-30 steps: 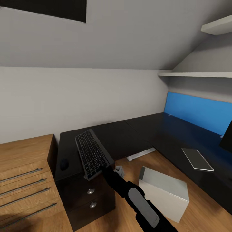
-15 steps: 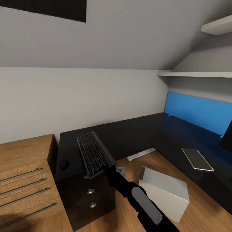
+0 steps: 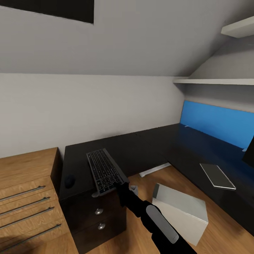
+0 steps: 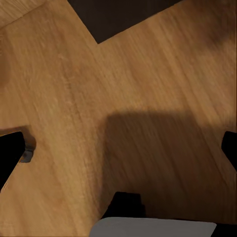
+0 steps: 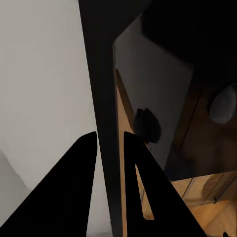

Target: In the bedroom, organize the workspace by keeping the computer under the desk, ensuring the monitor is on the desk, placing the keyboard on the desk next to the monitor, placing the mouse on the desk next to the keyboard, moving the folder from the swivel chair onto the desk next to the mouse, stacking the notebook on top of the folder with the pen on top of the notebook, and positioning the swivel chair next to the desk.

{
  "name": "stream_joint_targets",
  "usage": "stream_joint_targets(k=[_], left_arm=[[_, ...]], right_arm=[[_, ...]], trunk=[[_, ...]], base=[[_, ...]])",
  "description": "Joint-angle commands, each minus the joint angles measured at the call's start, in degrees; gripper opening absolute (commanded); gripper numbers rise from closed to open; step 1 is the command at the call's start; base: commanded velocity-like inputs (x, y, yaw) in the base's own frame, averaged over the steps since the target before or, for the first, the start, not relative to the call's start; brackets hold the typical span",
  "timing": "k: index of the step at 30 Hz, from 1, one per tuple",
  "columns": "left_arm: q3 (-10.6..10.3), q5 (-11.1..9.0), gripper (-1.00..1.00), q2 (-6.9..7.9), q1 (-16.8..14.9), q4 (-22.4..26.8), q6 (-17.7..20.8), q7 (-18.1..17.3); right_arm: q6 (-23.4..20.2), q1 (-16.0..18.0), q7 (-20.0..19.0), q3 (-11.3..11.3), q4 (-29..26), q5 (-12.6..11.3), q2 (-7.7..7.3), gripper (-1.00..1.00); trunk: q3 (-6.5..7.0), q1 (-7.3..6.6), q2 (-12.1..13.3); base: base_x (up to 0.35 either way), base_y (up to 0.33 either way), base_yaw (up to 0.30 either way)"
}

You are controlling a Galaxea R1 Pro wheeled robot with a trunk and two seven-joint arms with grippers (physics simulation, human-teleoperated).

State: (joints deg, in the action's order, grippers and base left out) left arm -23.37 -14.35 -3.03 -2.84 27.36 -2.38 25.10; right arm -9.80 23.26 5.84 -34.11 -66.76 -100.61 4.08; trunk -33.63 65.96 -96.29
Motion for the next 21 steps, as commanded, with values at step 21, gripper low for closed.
stream_joint_targets(k=[21], left_arm=[[-0.36, -0.68, 1.0, 0.05, -0.06, -0.03, -3.25, 0.57]], right_arm=[[0.02, 0.03, 0.32, 1.33, 1.82, -0.55, 0.37, -1.0]], trunk=[[-0.06, 0.02, -0.03]], base=[[0.076, 0.0, 0.0]])
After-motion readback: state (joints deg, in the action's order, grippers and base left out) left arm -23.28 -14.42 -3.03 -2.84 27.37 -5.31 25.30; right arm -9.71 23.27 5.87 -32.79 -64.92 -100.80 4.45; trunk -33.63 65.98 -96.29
